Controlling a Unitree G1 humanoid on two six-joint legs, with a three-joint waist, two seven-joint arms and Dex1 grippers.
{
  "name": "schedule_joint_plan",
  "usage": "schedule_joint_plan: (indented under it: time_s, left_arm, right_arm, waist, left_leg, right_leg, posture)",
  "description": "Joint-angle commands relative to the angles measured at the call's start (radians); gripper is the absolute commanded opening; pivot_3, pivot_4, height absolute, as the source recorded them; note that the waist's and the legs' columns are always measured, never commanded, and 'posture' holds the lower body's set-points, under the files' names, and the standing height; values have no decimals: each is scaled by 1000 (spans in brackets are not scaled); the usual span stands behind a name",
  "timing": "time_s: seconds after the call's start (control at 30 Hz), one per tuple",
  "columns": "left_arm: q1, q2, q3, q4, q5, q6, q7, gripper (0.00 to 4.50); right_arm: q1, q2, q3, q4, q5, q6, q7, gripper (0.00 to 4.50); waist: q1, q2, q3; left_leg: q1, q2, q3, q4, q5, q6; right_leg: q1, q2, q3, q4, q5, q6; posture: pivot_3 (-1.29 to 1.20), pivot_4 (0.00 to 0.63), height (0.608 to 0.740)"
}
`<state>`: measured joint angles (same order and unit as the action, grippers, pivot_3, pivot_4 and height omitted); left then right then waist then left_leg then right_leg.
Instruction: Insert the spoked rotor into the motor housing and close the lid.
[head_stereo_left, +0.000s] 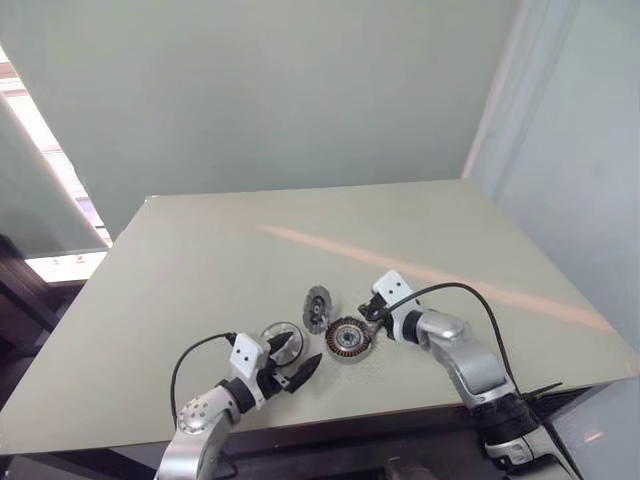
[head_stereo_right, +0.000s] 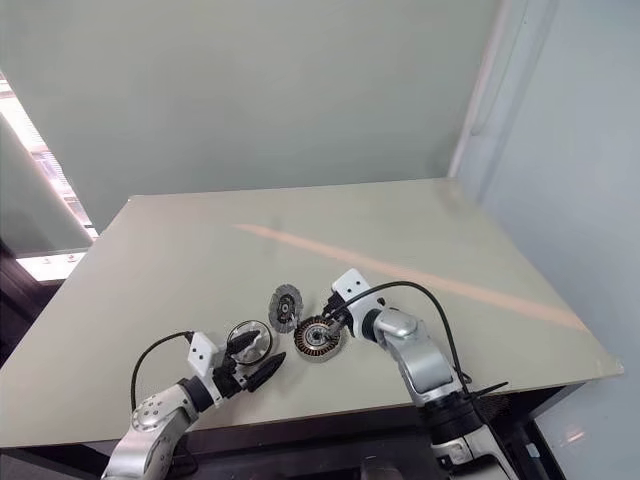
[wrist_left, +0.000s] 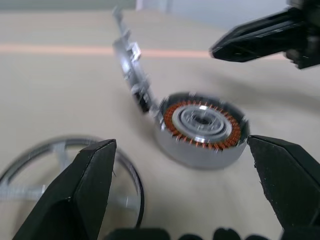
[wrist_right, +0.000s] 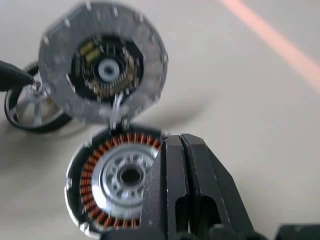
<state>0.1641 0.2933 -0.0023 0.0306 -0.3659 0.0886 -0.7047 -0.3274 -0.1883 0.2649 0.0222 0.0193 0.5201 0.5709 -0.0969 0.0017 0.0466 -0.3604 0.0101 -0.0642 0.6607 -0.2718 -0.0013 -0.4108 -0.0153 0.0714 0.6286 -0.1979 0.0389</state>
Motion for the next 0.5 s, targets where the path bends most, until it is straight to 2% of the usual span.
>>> schedule_joint_plan:
  time_s: [0.03,0.2,0.33,0.5]
  left_arm:
    - [80,-25,88,-177,-205,201,62,4500]
    - [167,-11,185,-268,-385,407,122,4500]
    - [152,-36,248,-213,-379,395,181,4500]
    - [96,-44,260,-147,-339,385,209,4500]
  right_arm:
    - [19,-22,-8,-60,17,-27,12,29]
    - [44,-35,-8,-74,23,-30,15,29]
    - [54,-36,-3,-81,25,-29,22,29]
    - [59,-34,6,-88,28,-24,25,29]
  waist:
    - [-1,0,0]
    - [1,0,1]
    - [1,-1,1]
    - [2,-1,1]
  left_leg:
    - [0,0,0,0,0,0]
    - [0,1,-1,1,-1,1]
    - [1,1,-1,2,-1,1]
    - [0,1,-1,2,-1,0]
  right_leg:
    - [0,0,0,0,0,0]
    - [0,-1,-2,0,0,0]
    - [0,-1,-2,-1,0,0]
    - [1,-1,-2,-1,0,0]
  posture:
    - [0,0,740]
    - [0,0,740]
    - [0,0,740]
    - [0,0,740]
